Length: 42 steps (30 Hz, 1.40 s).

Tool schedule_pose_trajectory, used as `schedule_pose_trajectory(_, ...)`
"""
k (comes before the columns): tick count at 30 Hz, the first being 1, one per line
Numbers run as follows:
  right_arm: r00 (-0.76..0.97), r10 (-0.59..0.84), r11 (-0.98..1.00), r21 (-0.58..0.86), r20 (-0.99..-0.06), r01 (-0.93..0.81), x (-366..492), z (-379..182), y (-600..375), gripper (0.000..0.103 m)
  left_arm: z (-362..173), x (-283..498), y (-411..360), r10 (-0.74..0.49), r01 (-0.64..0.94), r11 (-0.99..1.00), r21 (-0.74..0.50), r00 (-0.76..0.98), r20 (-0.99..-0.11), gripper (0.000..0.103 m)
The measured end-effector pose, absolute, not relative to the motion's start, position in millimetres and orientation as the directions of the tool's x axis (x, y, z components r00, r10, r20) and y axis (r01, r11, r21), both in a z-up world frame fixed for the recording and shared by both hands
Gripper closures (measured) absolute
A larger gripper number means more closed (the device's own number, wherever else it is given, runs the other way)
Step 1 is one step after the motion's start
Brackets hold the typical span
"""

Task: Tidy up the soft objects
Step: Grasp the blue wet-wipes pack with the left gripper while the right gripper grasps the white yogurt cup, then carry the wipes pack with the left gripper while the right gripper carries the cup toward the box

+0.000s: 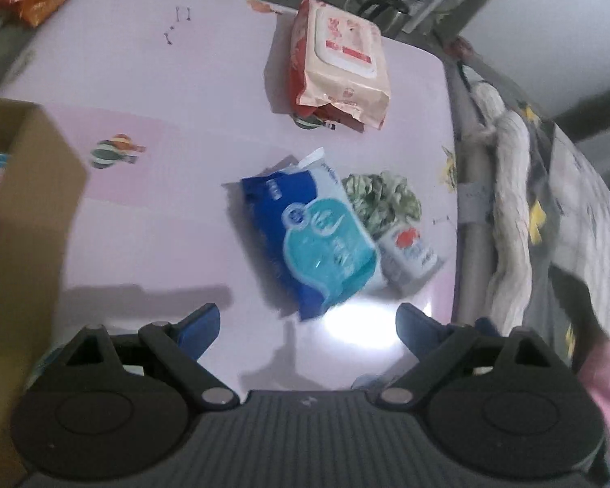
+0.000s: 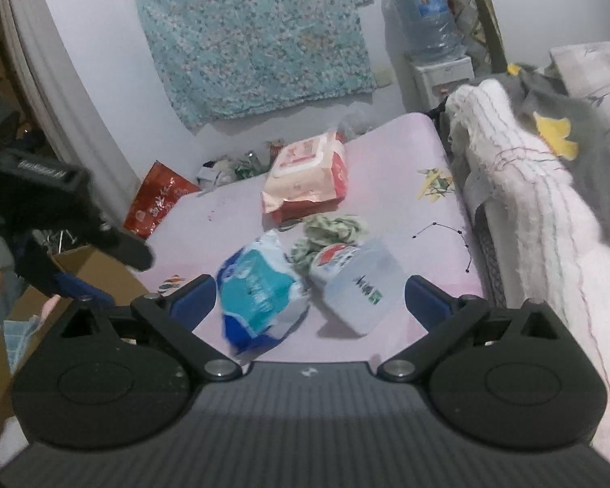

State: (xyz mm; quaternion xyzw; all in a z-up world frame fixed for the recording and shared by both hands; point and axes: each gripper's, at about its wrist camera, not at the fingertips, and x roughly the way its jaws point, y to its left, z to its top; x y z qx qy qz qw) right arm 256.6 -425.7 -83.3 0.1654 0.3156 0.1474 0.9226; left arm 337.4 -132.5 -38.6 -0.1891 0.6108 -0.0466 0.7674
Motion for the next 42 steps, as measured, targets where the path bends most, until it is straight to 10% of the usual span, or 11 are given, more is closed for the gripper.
schedule_pose_trajectory(16,0.712,0.395,0.910,0.354,-0.581,-0.215,323,-135,-420,0.006,-105,402,-153,-0.266,-0.297,0.897,-0.326,0.226,-0.937,0.025)
schedule_pose_trajectory(25,0.710,0.390,0.910,0.361,-0.586,-0.202,332,-150,-419,0.029,-115,407,-151,-0.295,-0.321,0.880,-0.349,0.208,-0.933,0.021)
schedule_pose_trajectory(42,0.643,0.314,0.941,0.320,-0.699,-0.112,273,-130,-420,0.031,-121,410,-157,-0.278,-0.354,0.875,-0.330,0.189,-0.942,0.019)
